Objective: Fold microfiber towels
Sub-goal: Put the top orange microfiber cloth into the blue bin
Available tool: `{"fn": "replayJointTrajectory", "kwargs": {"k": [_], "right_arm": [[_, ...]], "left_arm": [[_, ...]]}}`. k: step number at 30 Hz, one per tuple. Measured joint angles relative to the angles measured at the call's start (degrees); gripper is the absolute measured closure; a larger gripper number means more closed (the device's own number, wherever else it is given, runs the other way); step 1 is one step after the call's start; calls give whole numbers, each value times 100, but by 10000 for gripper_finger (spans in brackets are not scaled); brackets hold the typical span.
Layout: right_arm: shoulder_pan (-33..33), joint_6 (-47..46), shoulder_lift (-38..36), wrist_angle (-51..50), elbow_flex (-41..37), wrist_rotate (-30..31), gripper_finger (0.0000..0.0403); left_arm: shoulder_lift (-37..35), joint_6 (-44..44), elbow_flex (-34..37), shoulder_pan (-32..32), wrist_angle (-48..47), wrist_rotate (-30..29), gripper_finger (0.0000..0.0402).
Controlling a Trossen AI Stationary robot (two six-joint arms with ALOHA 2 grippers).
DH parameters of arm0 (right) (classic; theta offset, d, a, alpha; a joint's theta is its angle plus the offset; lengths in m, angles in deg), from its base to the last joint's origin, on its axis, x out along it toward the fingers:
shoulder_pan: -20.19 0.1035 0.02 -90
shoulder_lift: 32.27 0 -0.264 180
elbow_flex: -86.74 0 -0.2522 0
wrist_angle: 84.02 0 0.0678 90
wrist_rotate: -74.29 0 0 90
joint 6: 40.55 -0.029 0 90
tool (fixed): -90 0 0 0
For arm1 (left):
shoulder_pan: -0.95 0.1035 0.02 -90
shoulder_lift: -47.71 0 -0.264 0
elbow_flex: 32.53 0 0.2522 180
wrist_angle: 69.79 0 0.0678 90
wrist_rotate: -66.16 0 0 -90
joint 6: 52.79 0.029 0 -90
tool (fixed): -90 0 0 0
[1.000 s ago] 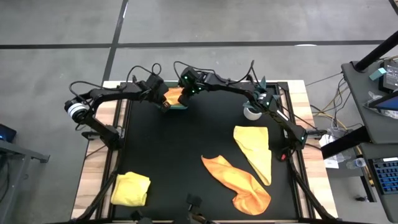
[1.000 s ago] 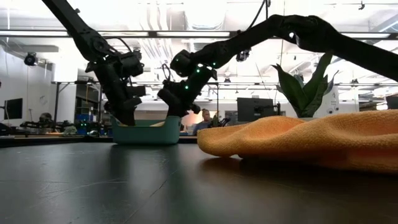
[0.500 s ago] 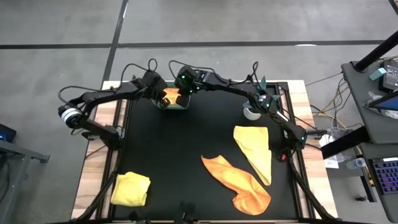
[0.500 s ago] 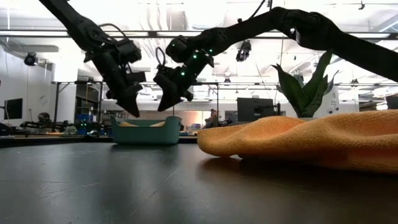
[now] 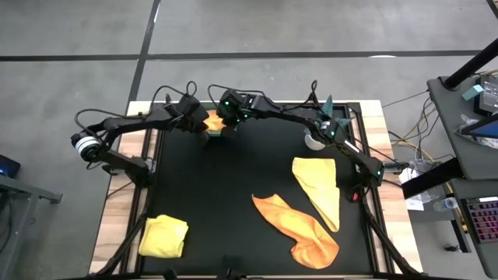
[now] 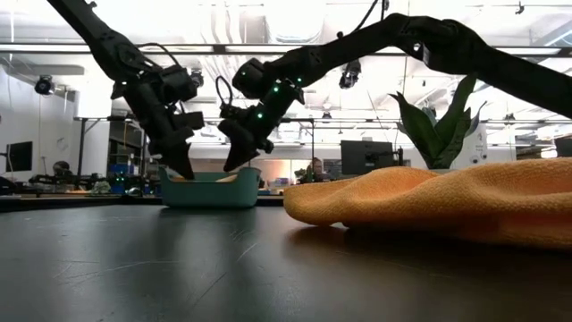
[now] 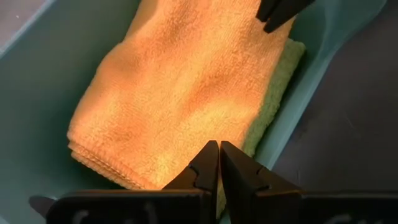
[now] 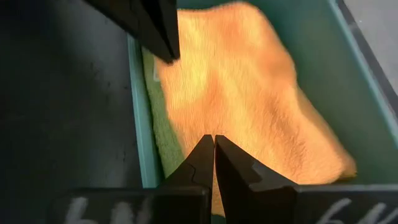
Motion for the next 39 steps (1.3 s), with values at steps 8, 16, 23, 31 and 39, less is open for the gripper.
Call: {"fn": "replayJointTrajectory", "kwargs": {"k": [8, 16, 23, 31, 39], "right_arm": [[-9, -6, 0, -70, -228, 1, 394], [86, 143, -9, -301, -105, -3, 394], [70, 223, -9, -283, 197, 7, 394], [-42, 232, 134, -176, 195, 12, 394], [-47, 289, 257, -492, 186, -2, 394]], "left_arm": [[16, 18, -5, 0, -9, -240, 398], [21, 149, -30, 0, 10, -610, 398], [-140, 144, -98, 0, 12, -627, 398], [-20, 136, -4, 0, 38, -354, 398], [181, 101, 0, 0, 87, -353, 398]]}}
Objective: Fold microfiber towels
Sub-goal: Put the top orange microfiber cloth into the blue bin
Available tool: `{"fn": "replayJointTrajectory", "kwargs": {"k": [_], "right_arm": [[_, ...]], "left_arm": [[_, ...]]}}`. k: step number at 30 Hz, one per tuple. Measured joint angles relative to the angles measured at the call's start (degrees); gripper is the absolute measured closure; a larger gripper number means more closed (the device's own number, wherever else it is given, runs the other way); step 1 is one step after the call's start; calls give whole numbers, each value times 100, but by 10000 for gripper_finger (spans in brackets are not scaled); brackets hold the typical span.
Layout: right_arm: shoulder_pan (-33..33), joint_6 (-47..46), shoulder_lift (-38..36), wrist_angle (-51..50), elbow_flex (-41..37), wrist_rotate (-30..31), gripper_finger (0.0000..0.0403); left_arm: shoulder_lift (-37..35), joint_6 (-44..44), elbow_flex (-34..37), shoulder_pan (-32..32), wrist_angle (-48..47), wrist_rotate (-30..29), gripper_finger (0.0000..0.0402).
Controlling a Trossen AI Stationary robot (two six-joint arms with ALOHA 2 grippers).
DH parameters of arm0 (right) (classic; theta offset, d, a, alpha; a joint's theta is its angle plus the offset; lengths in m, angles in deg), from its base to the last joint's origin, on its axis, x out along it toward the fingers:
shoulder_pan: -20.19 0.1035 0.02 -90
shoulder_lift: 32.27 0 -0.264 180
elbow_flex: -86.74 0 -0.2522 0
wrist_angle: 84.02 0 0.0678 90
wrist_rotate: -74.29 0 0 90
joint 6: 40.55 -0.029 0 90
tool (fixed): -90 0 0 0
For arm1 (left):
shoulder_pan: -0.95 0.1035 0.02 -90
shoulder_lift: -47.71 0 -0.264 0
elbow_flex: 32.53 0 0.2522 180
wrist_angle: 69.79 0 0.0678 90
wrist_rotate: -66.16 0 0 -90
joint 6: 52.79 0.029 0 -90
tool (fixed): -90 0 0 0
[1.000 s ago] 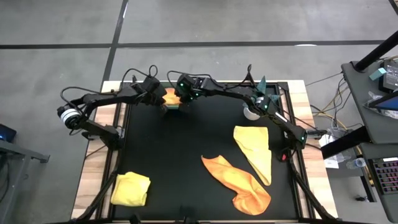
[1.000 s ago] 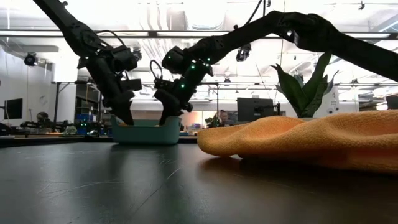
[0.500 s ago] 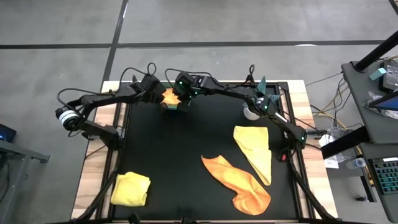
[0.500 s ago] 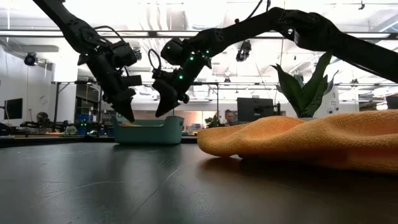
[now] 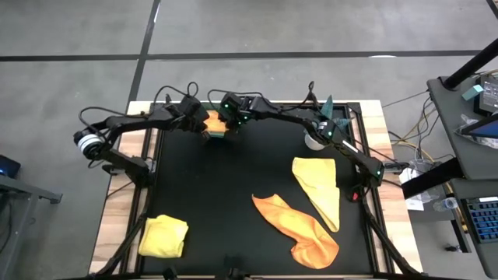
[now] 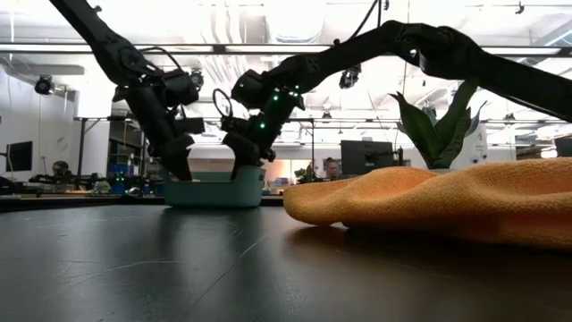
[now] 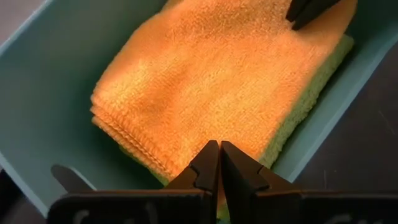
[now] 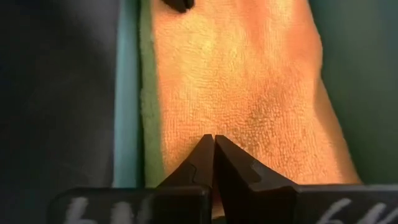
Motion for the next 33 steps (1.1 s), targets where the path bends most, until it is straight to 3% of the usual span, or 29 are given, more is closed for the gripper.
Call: {"fn": "replayJointTrajectory", "kwargs": {"k": [14, 20, 26, 33], "right_arm": [[-5, 6, -228, -42, 9, 35, 394], [-38, 200, -336, 89, 15, 598, 394], [-153, 196, -222, 316, 15, 605, 394], [-184, 227, -91, 197, 13, 598, 394]], "left_arm": [[-88, 1, -229, 0, -54, -38, 398], [-131, 4, -229, 0, 554, -124, 398], [224, 7, -142, 17, 1464, -147, 398], [748, 4, -144, 39, 1508, -559, 398]]}}
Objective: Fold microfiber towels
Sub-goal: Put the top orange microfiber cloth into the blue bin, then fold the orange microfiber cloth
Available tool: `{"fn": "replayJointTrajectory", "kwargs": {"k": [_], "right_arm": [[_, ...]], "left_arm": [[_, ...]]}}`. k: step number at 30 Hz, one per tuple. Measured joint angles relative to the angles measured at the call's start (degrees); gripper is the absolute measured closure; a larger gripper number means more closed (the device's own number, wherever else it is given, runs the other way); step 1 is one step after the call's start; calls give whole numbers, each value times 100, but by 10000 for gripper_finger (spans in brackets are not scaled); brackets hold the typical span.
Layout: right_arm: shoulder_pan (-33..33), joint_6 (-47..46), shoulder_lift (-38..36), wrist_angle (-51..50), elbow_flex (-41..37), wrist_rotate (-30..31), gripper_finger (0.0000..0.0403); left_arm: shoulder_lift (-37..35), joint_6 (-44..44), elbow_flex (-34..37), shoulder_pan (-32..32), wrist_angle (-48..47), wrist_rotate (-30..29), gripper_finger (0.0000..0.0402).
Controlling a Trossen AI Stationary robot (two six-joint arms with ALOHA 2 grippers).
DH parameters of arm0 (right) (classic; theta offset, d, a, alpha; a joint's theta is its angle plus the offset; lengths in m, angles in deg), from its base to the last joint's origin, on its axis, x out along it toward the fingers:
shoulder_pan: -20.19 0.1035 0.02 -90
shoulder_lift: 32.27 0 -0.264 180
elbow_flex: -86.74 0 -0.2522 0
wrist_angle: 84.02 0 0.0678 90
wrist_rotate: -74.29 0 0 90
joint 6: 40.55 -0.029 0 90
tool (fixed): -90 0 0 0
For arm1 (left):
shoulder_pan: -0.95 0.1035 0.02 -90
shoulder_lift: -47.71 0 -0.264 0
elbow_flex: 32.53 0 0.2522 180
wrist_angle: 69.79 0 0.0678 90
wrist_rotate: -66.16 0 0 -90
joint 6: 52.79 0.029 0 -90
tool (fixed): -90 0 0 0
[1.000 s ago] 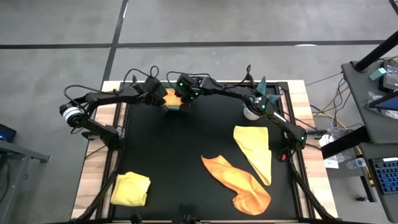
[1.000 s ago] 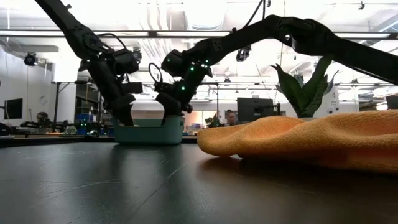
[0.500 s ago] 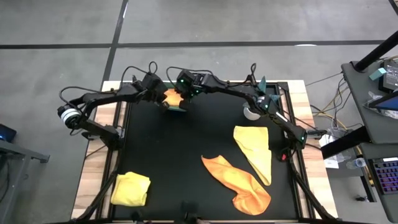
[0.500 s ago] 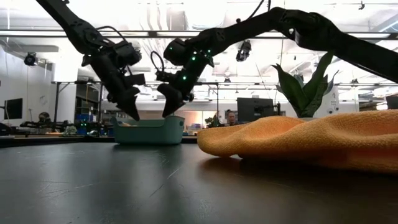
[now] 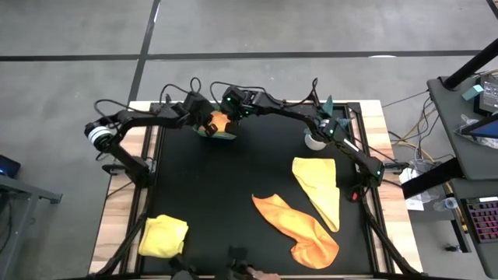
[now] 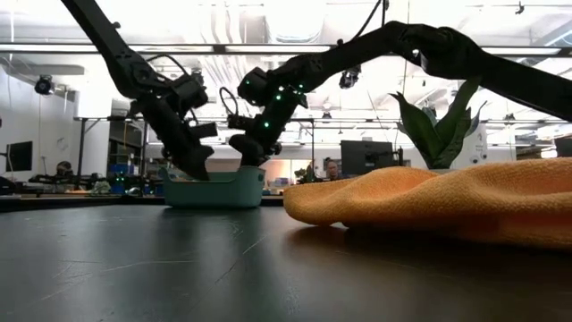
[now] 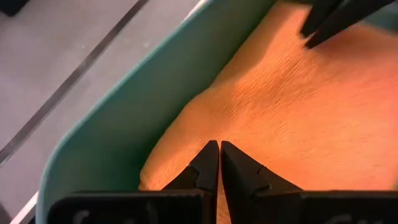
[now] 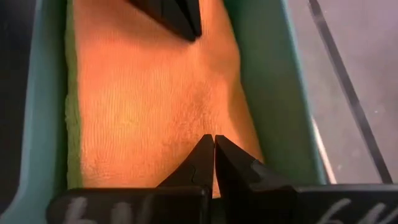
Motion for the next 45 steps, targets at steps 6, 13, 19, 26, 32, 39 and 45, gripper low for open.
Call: {"fn": "replayJointTrajectory", "kwargs": {"k": [6, 13, 19, 26, 32, 39, 45], "right_arm": [[-2, 11, 103, -168, 0, 2, 394], [-9, 9, 111, -239, 0, 2, 394], [-9, -51, 69, -270, 0, 7, 394], [2, -80, -157, -272, 0, 19, 394], [130, -162, -465, -554, -2, 13, 394], [583, -188, -860, -1466, 0, 9, 394], [1270, -348, -1142, -2698, 0, -6, 394]], "left_arm": [[136, -72, -1, 4, -28, -67, 398], [112, -144, 0, 7, -141, -63, 398], [-37, -146, -2, 11, -177, -67, 398], [-600, -128, 9, 13, -297, -86, 398], [-1314, -150, 27, -234, -568, 25, 398], [-2305, -431, 72, -1108, -1110, 122, 398], [-3074, -976, 312, -2112, -1084, 132, 398]]}}
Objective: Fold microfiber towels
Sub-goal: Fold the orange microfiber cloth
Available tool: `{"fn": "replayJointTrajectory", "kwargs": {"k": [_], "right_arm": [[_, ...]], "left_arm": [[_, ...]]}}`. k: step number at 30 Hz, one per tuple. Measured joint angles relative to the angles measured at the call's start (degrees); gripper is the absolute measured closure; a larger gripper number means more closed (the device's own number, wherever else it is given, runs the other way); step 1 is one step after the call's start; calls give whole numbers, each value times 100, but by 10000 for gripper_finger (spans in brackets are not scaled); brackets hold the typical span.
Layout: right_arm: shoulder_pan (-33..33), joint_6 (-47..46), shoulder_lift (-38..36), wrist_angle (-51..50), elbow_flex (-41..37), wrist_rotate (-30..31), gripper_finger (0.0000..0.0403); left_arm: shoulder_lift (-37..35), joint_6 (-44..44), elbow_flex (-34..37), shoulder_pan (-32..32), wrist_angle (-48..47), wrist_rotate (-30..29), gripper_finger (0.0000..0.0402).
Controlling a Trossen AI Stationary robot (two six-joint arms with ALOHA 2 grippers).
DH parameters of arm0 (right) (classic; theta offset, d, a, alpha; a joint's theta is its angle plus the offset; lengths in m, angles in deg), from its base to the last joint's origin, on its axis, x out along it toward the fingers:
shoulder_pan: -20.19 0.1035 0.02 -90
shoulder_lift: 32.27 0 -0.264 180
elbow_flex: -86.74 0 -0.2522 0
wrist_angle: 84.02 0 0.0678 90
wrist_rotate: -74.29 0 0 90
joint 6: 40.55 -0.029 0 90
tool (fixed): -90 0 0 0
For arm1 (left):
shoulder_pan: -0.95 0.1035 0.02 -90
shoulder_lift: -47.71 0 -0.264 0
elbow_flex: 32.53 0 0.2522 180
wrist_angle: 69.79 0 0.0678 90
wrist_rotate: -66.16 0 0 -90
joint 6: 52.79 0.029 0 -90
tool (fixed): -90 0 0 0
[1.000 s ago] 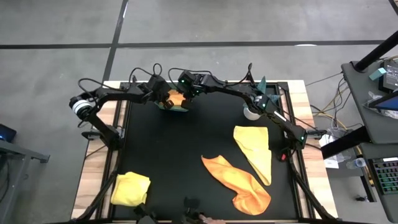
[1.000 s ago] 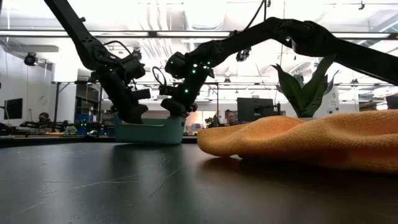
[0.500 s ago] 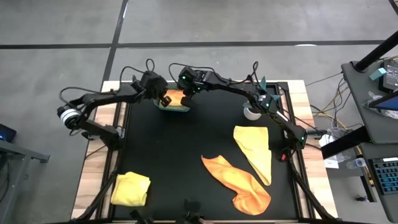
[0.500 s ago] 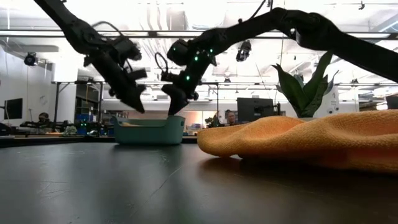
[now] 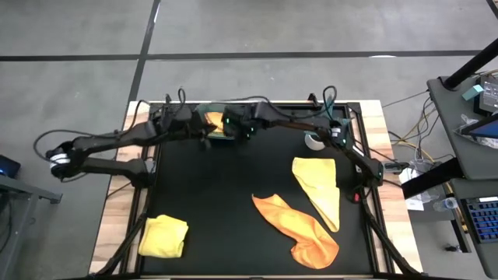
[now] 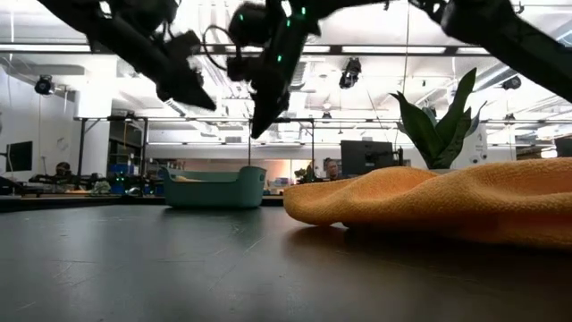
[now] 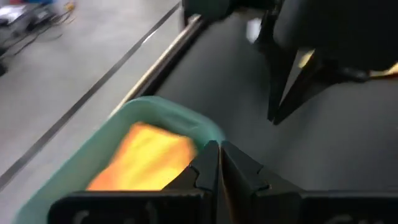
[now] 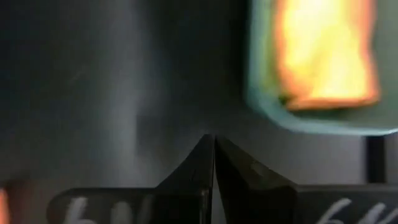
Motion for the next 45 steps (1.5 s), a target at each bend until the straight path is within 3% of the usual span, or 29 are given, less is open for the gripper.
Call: {"fn": "replayJointTrajectory", "kwargs": {"k": [8, 16, 22, 34, 40, 45], "right_arm": [[1003, -782, -257, -1577, -32, -11, 394], [2085, -1507, -343, -2196, -43, 4, 394], [2770, -1858, -343, -2182, -106, 37, 394], [3635, -2794, -363, -2069, -707, 999, 394], [3858, -3087, -800, -1401, -1493, 1079, 394], [3969, -3284, -1566, -398, -2668, 1217, 394]], "left_arm": [[-648, -831, 502, -1215, 312, 5, 398], [-548, -1222, 803, -2127, 1198, 4, 398], [-144, -1292, 825, -2652, 1650, 1, 398], [509, -1281, 846, -3059, 2198, -9, 398], [665, -1277, 846, -3059, 2302, -15, 398], [928, -1256, 844, -3061, 2534, -13, 397]]}}
